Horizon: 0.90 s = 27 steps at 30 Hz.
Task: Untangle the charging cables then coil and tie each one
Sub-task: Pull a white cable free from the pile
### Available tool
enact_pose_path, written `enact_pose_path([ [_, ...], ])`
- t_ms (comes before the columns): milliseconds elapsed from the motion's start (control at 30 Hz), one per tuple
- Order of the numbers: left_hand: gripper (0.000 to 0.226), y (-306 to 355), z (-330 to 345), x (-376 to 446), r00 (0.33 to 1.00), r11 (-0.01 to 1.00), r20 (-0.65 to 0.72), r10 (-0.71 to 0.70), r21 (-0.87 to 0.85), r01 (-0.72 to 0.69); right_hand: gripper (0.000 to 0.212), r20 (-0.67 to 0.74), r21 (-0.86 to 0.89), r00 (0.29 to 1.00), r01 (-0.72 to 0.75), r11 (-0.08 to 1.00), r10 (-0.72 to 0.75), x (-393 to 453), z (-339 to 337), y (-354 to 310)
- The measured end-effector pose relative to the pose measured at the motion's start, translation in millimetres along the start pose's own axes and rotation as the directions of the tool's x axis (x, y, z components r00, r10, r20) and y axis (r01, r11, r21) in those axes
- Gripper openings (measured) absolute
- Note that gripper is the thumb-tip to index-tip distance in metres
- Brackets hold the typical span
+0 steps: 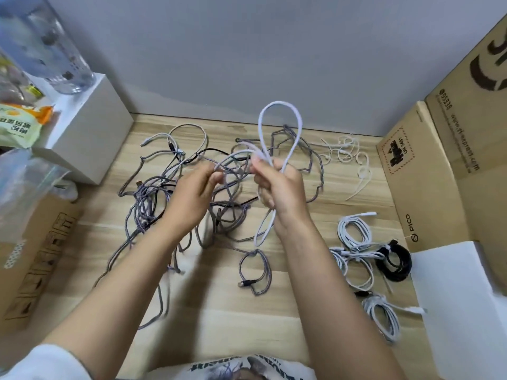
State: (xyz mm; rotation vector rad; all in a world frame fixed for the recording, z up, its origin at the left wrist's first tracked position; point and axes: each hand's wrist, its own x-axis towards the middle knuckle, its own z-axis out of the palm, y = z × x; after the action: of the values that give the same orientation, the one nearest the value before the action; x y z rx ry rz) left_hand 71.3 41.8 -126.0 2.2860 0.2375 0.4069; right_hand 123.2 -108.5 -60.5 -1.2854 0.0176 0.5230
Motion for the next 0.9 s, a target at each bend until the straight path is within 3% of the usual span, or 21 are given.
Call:
enact_pose_path([
  [100,0.025,-20.8,5.2,-16.0,0.989,0.999,0.138,-0.051,0.005,0.051,0.029,-0.09,-0.001,0.995,0.054,0.999,-0.053,-7.8,-3.5,-3.7],
  [167,0.025,-25.9,7.8,-27.3,0.986,0.997,0.158,-0.061,-0.031,0.067,0.026,-0.165,-0.034,0.984,0.068,0.997,-0.073,-12.4,-2.3,3.4],
  [267,0.018,-18.2,18.9,-46.7,0.968,0.986,0.224,-0.116,-0.095,0.14,0.029,-0.269,0.056,0.962,0.066,0.996,-0.048,-17.7,-2.1,12.0],
  [300,0.026,-18.1,25.7,-57.0,0.954,0.987,0.279,-0.105,-0.087,0.134,0.03,-0.29,0.079,0.956,0.063,0.995,-0.038,-18.2,-2.5,13.7],
  [333,0.041,-18.6,34.1,-69.0,0.932,0.995,0.356,-0.063,-0.047,0.086,0.033,-0.301,0.081,0.953,0.063,0.995,-0.036,-18.8,-3.8,14.0],
  [400,0.067,-29.1,51.2,-91.5,0.813,0.981,0.582,-0.022,0.171,-0.096,0.039,-0.319,0.044,0.947,0.054,0.998,-0.037,-18.6,-5.2,17.2],
  [467,0.077,-48.1,64.2,-104.9,0.692,0.869,0.718,-0.07,0.385,-0.311,0.043,-0.326,0.024,0.945,0.019,1.0,-0.011,-19.0,-8.4,20.2],
  [567,0.082,-78.2,69.0,-94.2,0.689,0.784,0.715,-0.119,0.493,-0.377,0.034,-0.35,0.032,0.936,-0.037,0.999,0.046,-18.4,-11.5,27.6],
  [633,0.083,-92.9,65.7,-71.1,0.738,0.794,0.655,-0.166,0.532,-0.294,0.035,-0.37,0.024,0.926,-0.068,0.997,0.072,-17.5,-12.2,33.1],
  [700,0.069,-102.2,59.3,-47.6,0.774,0.768,0.584,-0.243,0.604,-0.215,0.04,-0.388,0.018,0.916,-0.102,0.995,0.101,-18.1,-13.6,39.1],
  [900,0.057,-136.3,32.5,5.3,0.825,0.731,0.443,-0.352,0.68,-0.053,0.037,-0.423,0.051,0.89,-0.163,0.985,0.17,-18.1,-10.8,51.3],
])
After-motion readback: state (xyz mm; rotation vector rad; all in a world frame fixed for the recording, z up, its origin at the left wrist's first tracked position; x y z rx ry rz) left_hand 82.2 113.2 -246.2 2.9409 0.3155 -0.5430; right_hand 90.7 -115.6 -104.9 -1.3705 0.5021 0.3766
